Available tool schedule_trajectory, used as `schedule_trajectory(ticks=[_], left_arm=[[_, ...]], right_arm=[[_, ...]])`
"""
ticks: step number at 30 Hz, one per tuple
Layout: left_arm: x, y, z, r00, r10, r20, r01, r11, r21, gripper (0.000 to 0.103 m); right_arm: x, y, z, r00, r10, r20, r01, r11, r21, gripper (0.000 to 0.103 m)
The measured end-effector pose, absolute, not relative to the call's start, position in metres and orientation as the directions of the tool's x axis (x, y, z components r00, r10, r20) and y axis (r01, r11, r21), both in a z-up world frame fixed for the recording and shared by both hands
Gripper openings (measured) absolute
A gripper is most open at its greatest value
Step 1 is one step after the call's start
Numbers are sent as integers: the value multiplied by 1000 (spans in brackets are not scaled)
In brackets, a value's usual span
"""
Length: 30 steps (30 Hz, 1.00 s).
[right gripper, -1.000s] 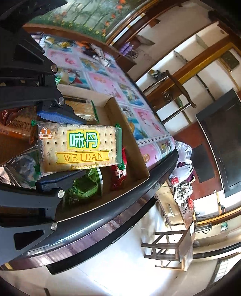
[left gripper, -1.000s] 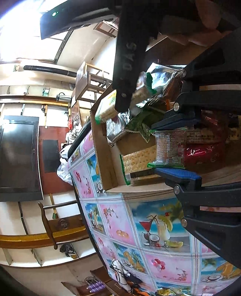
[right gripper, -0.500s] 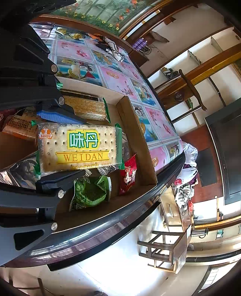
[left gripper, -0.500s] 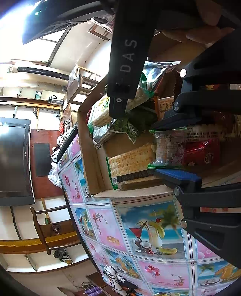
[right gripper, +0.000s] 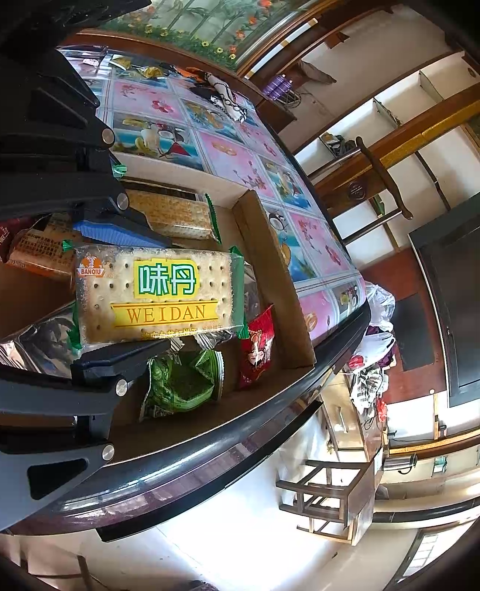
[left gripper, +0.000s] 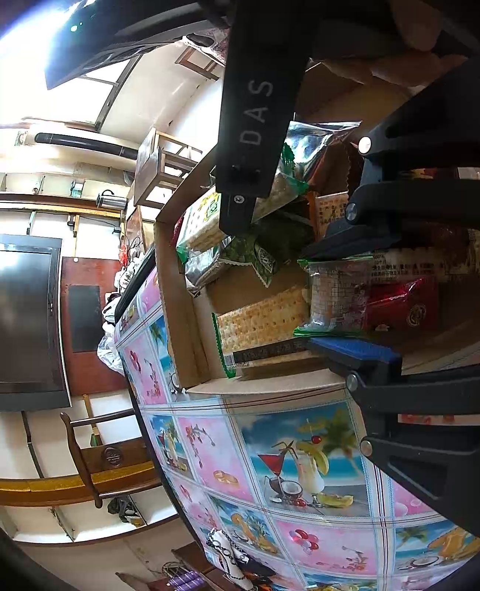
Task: Organize snacks
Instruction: 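Lower both packets into the box and open both tools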
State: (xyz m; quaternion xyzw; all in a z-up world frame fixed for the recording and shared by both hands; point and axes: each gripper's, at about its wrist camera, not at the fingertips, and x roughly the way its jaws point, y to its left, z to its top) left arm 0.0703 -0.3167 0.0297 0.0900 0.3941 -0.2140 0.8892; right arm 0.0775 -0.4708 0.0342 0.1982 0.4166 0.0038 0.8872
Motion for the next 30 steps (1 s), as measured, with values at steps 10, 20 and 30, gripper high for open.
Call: schedule_trajectory(ticks=[10, 20, 30], left_arm=[[73, -316, 30, 613, -259, -747, 403, 915, 14, 41], [70, -318, 30, 623, -246, -743, 402, 915, 35, 43], [70, -316, 30, 622, -249, -742, 403, 915, 31, 45]], right_arm=[[78, -471, 33, 652, 173, -739, 158, 921, 356, 51], [77, -467, 30, 645, 176, -744, 153, 924, 351, 51], [79, -466, 32, 642, 175, -747, 154, 924, 349, 51]])
